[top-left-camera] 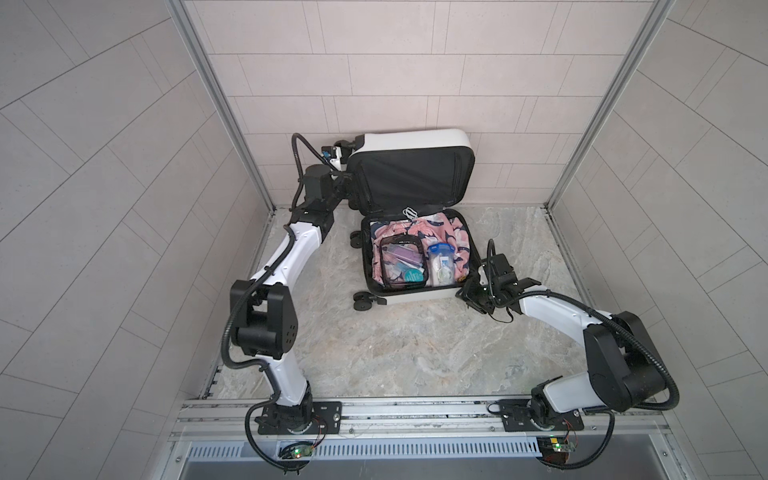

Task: Pack the luggage
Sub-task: 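Push the suitcase lid closed with the left gripper while the right holds the suitcase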

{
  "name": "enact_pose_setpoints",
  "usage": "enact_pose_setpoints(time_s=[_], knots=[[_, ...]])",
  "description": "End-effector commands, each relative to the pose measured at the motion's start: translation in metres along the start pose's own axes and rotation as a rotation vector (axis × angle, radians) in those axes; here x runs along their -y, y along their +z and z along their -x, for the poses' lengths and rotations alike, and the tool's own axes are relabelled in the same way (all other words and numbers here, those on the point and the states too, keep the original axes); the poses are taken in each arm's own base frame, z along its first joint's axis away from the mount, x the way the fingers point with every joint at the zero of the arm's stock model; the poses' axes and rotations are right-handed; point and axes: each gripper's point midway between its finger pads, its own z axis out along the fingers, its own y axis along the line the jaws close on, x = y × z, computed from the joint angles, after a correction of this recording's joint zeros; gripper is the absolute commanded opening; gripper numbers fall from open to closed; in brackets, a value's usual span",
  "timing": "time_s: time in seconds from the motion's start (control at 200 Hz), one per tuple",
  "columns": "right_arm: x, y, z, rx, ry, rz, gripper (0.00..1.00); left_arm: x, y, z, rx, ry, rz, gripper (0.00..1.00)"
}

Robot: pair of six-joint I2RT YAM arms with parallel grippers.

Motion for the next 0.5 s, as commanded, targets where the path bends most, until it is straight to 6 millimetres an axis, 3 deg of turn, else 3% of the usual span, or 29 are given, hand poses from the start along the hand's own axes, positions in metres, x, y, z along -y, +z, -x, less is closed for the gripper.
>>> enact_pose_setpoints(time_s=[0.0,0.495], knots=[[-0.004,0.005,0.01,0.04,0.052,0.037,0.47,0.056,-0.056,0.039,0.118,-0.038,-0.155,0.0],[-0.003,0.003,0.02,0.085,0.092,0.073,0.48,0.127,-0.185,-0.033,-0.027,-0.044,-0.219,0.01]])
